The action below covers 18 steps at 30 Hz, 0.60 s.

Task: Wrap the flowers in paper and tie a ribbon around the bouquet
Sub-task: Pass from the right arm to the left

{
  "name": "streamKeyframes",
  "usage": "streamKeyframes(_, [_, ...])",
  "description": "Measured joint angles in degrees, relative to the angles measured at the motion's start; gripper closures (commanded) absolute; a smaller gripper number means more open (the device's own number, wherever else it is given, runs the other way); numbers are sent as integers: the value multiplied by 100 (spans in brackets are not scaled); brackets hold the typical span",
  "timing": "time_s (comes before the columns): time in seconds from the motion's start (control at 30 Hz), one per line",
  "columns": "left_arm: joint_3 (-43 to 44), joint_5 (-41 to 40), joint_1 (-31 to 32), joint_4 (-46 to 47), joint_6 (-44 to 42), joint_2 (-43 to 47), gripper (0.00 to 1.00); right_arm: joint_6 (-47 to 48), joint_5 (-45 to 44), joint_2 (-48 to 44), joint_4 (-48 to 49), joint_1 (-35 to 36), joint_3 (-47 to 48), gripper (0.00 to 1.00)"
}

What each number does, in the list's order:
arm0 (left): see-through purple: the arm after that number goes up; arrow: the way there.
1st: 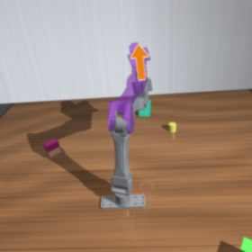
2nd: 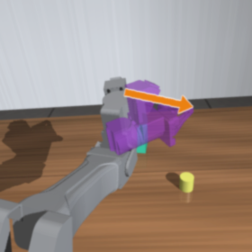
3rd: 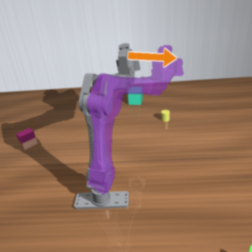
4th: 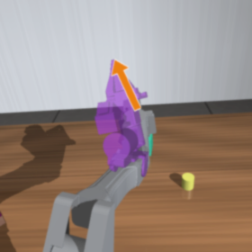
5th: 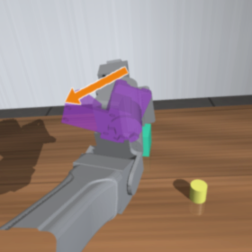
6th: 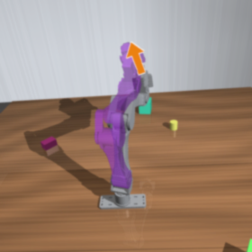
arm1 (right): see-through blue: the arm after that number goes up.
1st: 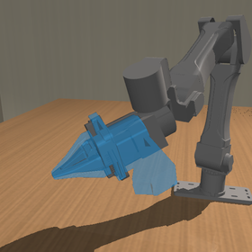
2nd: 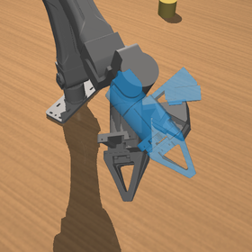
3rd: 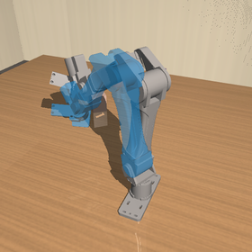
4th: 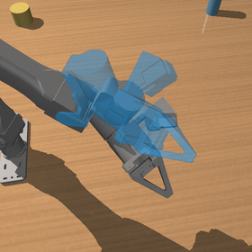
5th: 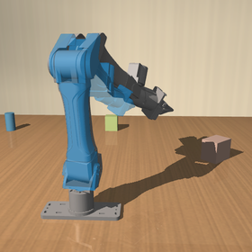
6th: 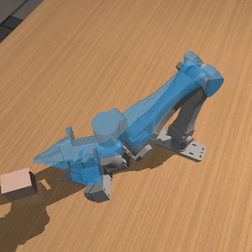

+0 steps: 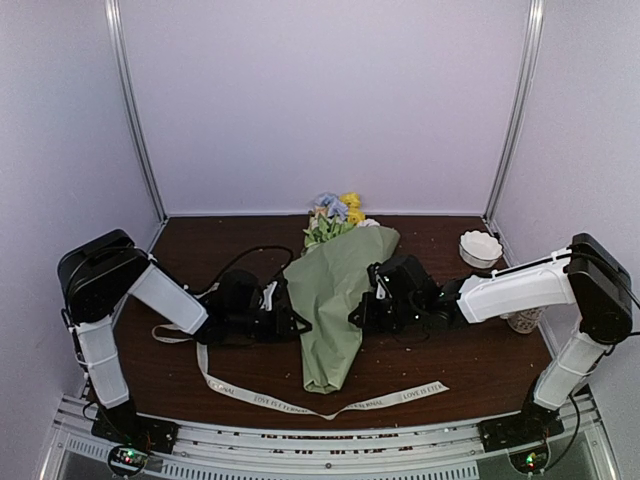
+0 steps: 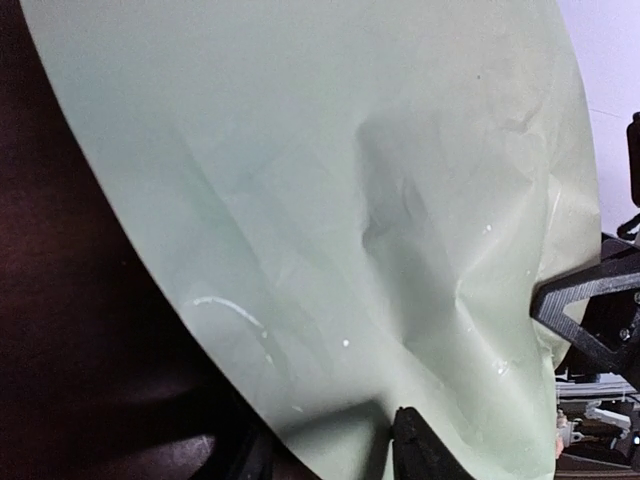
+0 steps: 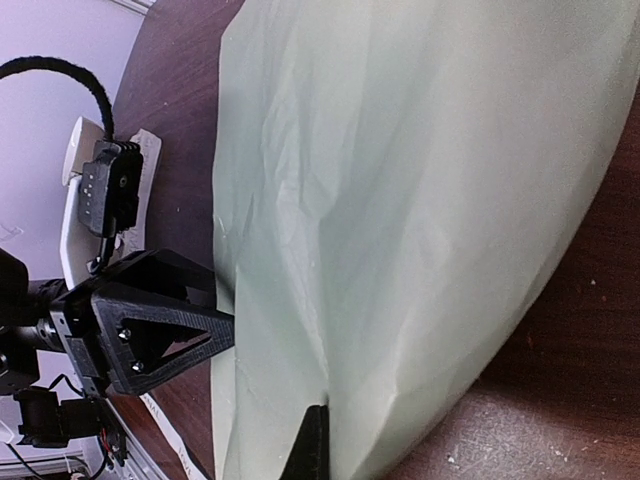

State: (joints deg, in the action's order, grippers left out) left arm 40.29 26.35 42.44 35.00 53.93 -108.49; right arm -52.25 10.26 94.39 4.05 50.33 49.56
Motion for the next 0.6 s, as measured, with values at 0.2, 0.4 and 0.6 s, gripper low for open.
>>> streamKeyframes(0.2, [33,173,44,168,205,-208,92,0,0,0,-2,0,0,100])
streamKeyframes(0.4, [35,254,44,332,345,-223,100,2,0,0,-4,0,0,92])
streamKeyframes(0.6, [35,293,48,387,369,-223,100,173,-98,-20,-256,-11,9,68])
